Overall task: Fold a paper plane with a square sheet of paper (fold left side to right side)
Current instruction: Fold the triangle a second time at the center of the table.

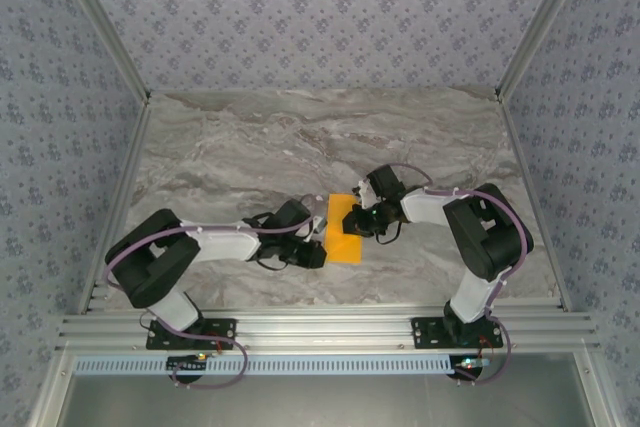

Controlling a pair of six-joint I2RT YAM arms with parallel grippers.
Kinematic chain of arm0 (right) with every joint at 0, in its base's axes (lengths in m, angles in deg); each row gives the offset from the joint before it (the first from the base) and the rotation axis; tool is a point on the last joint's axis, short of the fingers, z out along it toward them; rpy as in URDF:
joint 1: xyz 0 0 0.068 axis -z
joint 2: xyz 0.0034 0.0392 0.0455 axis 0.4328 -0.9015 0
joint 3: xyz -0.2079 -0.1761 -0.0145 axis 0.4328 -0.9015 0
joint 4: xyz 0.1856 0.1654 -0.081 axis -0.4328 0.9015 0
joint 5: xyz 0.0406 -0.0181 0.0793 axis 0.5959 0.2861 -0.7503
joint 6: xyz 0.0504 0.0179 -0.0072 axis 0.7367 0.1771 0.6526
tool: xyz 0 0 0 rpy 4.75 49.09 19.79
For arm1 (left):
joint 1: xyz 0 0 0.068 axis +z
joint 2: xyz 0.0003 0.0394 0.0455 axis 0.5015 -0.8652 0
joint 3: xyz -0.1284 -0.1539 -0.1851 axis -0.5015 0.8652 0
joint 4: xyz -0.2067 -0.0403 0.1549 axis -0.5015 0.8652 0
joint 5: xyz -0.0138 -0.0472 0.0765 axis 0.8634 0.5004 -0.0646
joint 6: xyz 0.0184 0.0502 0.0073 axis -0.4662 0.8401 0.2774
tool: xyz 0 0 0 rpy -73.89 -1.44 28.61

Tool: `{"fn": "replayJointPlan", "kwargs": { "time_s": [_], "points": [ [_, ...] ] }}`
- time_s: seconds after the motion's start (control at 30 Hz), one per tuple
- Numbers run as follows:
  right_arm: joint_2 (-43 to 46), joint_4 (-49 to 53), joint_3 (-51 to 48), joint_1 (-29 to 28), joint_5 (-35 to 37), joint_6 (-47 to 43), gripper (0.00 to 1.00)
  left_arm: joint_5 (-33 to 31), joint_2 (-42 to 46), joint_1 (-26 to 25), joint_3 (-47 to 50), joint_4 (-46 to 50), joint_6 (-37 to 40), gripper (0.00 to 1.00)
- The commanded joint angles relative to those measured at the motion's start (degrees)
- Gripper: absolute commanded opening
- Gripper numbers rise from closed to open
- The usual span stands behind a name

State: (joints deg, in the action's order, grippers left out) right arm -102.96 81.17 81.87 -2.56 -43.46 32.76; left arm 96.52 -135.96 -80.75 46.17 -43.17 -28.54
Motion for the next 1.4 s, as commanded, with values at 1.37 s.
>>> {"fn": "replayJointPlan", "kwargs": {
  "time_s": [1.37],
  "points": [
    [6.39,2.67,-3.17,-4.57,-2.43,2.19,0.10,-4.34,-7.09,-0.33,-8.05,7.93,1.25,0.10]
  ]
}}
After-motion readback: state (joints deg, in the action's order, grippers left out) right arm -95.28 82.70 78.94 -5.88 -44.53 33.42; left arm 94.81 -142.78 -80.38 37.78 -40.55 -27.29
